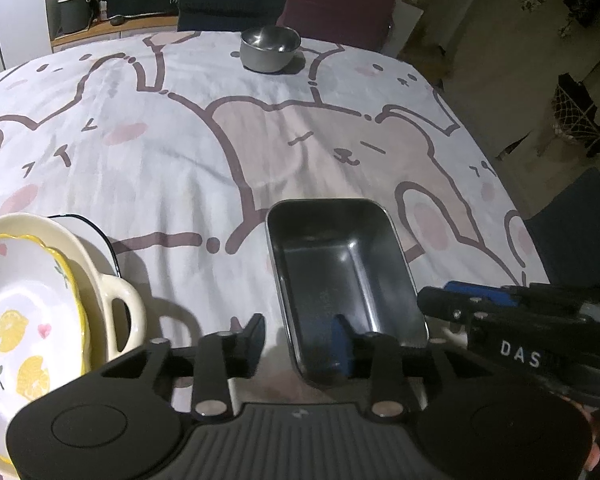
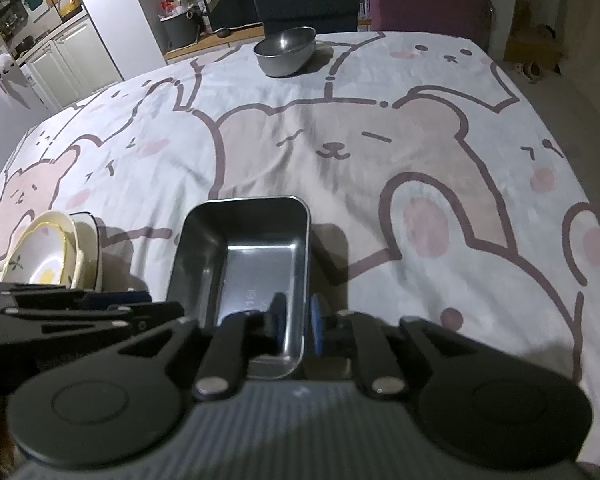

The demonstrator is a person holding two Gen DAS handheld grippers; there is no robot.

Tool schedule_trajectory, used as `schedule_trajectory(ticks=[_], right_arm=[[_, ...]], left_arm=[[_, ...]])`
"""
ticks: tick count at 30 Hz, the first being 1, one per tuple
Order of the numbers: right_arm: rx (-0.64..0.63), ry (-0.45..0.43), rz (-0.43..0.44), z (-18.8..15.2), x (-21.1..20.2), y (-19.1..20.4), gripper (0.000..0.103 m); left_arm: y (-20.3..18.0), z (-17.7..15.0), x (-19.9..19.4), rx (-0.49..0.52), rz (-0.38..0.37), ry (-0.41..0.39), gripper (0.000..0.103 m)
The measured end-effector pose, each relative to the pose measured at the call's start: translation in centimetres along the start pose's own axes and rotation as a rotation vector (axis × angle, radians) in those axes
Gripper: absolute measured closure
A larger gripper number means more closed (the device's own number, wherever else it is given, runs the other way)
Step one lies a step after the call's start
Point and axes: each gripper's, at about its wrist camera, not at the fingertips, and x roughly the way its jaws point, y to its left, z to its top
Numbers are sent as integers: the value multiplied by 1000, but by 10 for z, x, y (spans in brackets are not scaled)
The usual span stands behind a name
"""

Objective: Organize plates and bowls
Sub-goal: 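Lower the second steel tray and open both grippers, then reach both grippers toward the round steel bowl rim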

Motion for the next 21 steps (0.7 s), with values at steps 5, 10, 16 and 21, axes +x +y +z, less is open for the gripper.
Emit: schedule_trajectory(ticks=[5,10,16,21], right_arm=[[-2,-23,-3,-5,-11,-4,60],[1,-71,4,-11,-28,-8,40],[22,-210,-53,-12,-54,-13,4],[53,-303,-25,5,-65,-24,0]], left_arm=[[-3,-3,-9,12,-8,-22,37],[-4,-6,-24,33,-8,-70,13],[-2,4,-50,59,24,-191,0],[4,29,-60,71,58,-270,0]])
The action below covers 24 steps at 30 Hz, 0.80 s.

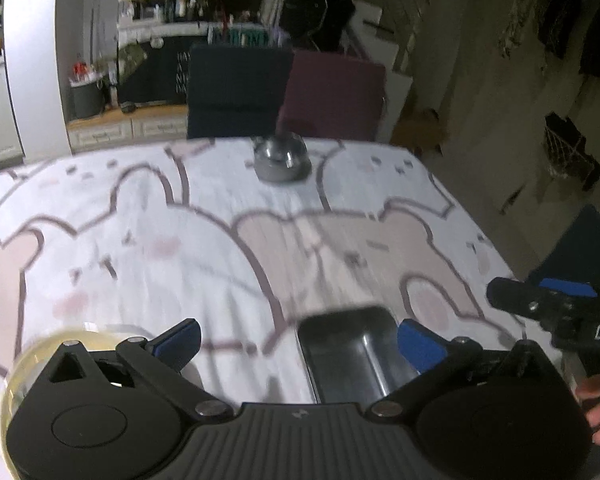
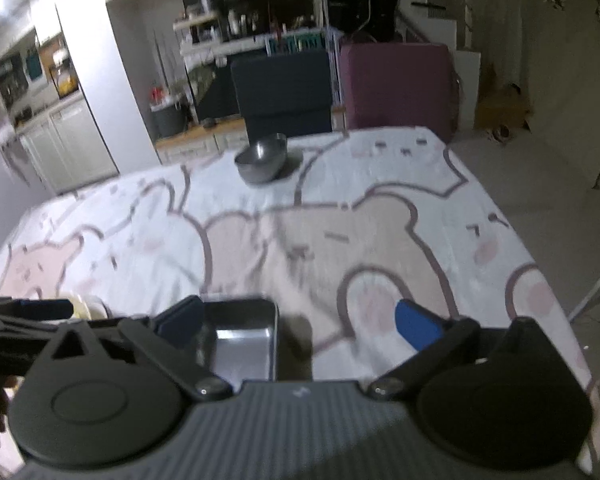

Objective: Organize plates and bowls
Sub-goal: 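Reach both grippers toward the round steel bowl rim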

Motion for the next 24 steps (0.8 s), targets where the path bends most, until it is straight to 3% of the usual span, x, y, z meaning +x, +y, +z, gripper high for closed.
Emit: schedule_trajectory(ticks=[6,12,19,21,24], right_arm=[[-41,-94,-3,44,16,-10,0],[-137,-187,-15,104,59,-27,0],[-343,-128,31,183,145,-36,0],[-392,-108,78,199,170,-36,1],[-427,-84,137,223,213,-36,7]], left_arm=[[14,39,15,-46,22,-62,0],[31,77,54,-190,22,-80,0],[46,108,111,-320,14,-105,0],[54,114,130,-377,8,-99,0],[60,120,153,-419,-9,-96,8]])
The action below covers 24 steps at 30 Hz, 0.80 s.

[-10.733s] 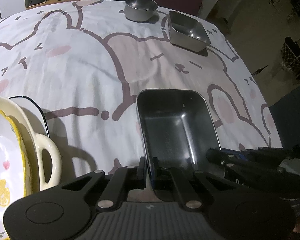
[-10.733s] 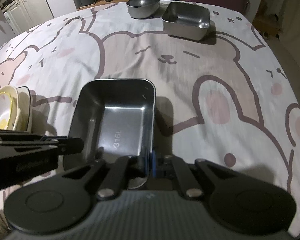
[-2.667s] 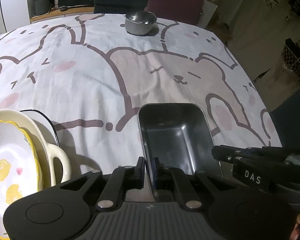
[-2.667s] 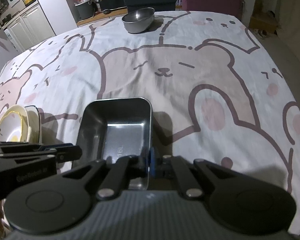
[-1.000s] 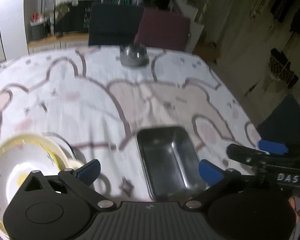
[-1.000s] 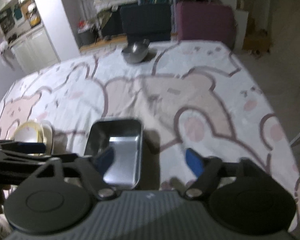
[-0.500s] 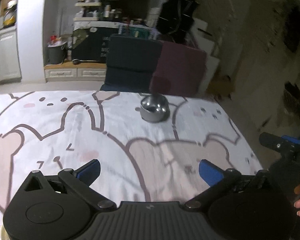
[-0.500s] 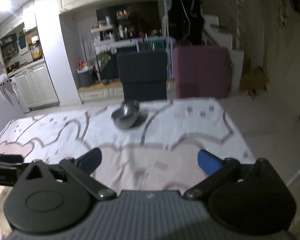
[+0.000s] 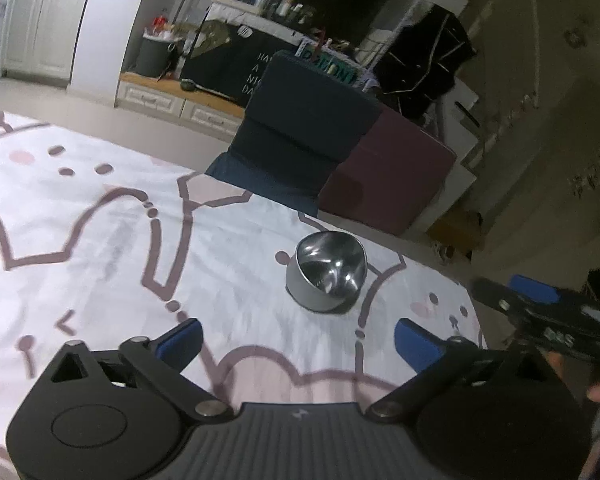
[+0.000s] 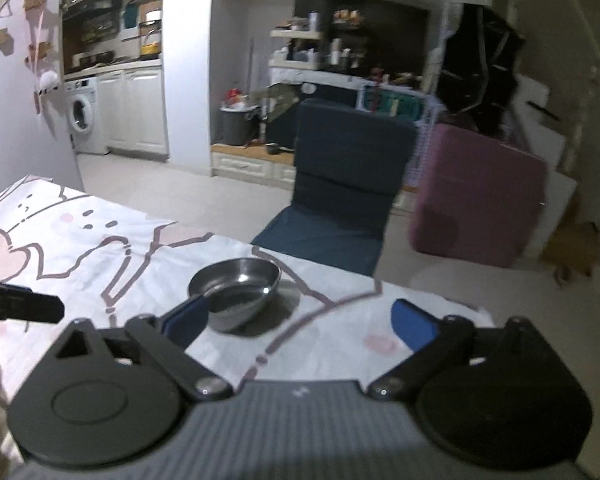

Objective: Organize plates and bowls
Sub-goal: 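Reach both grippers toward the round steel bowl rim, then close both grippers on the round steel bowl rim and lift it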

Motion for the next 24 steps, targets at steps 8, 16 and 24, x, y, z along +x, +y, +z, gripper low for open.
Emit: schedule_trajectory(ticks=[8,16,24], right_arm=[[52,51,87,30,102,-22,41],[7,155,149,33,167,-3,52],[116,232,130,27,180,8,87]], left_arm=[[12,14,56,-111,-79,39,30],[10,26,101,-122,-80,82,39],[12,39,135,-71,-15,91,49]])
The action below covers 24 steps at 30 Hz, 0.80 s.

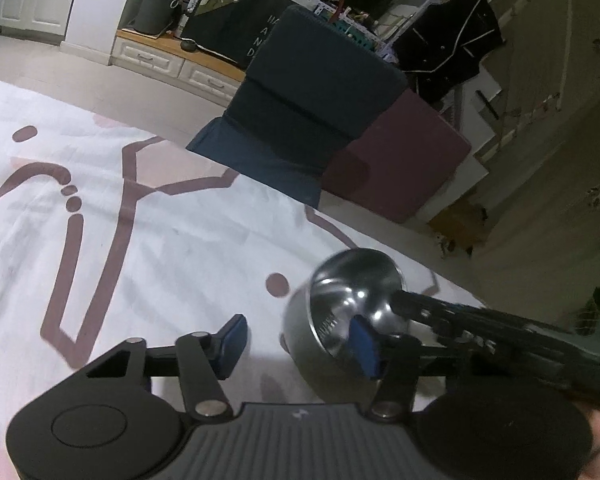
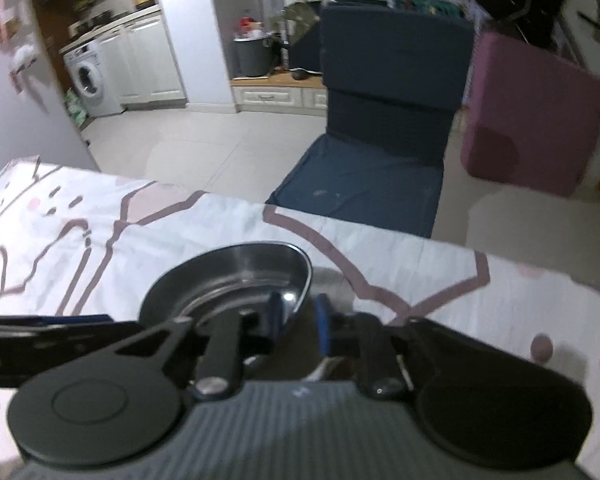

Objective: Organize plates and bowls
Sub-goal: 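Close both grippers on the round steel bowl rim and lift it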

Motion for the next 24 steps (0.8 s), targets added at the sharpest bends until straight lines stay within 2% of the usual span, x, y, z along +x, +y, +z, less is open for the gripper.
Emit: schedule_trajectory(ticks=[2,6,8,11,15,24], right_arm=[[13,8,-1,-1,-3,2,91],[24,18,-13,-2,-3,4,91],[30,19,-13,-3,-4,4,91],[43,15,-4,-4,-4,5,91],[61,10,-2,-9,-13,8,92],[134,-30,-19,-20,-56,25,97]], left_arm=[[2,3,6,8,13,11,55],[5,6,13,21,19,27,69],[2,7,13,49,3,27,89],[-7,6,10,101,29,33,92],[-7,4,2,74,29,48,97],[-27,-7,-50,140,37,24,100]])
